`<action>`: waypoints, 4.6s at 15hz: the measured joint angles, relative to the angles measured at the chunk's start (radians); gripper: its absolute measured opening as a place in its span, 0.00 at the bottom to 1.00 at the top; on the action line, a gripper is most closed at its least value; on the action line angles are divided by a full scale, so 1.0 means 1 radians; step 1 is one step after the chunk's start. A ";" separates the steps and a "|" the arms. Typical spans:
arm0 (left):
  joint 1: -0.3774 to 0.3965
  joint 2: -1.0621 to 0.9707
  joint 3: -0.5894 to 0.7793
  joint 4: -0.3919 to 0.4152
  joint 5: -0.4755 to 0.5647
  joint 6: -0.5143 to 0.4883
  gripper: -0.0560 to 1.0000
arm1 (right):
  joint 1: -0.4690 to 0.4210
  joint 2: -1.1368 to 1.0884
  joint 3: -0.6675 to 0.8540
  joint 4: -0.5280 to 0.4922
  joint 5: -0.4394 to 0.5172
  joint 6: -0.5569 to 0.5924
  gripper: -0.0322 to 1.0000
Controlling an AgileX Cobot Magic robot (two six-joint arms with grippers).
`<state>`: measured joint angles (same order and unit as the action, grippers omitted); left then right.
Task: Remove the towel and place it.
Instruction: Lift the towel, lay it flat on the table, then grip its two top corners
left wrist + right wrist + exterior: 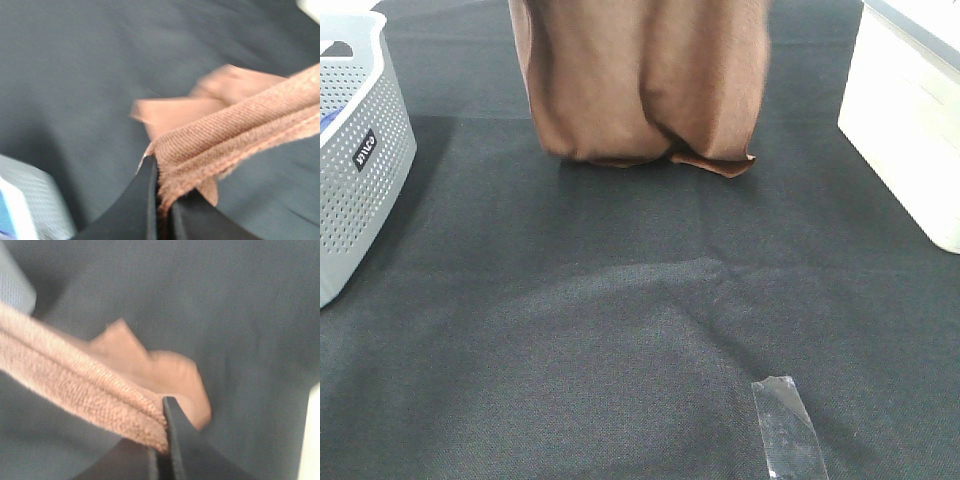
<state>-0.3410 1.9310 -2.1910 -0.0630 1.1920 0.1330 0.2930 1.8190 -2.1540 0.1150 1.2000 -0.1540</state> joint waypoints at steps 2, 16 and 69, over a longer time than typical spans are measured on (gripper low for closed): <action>-0.002 -0.114 0.199 -0.024 -0.001 -0.020 0.06 | 0.000 -0.043 0.074 0.045 0.007 0.000 0.03; -0.039 -0.786 1.077 -0.321 -0.031 -0.123 0.06 | 0.012 -0.756 1.030 0.211 0.001 0.020 0.03; -0.227 -0.209 1.064 -0.201 -0.092 -0.185 0.80 | -0.168 -0.422 1.269 0.202 -0.224 -0.065 0.76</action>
<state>-0.5680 1.7220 -1.1270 -0.2640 1.1000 -0.0520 0.1250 1.3970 -0.8850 0.3170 0.9760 -0.2190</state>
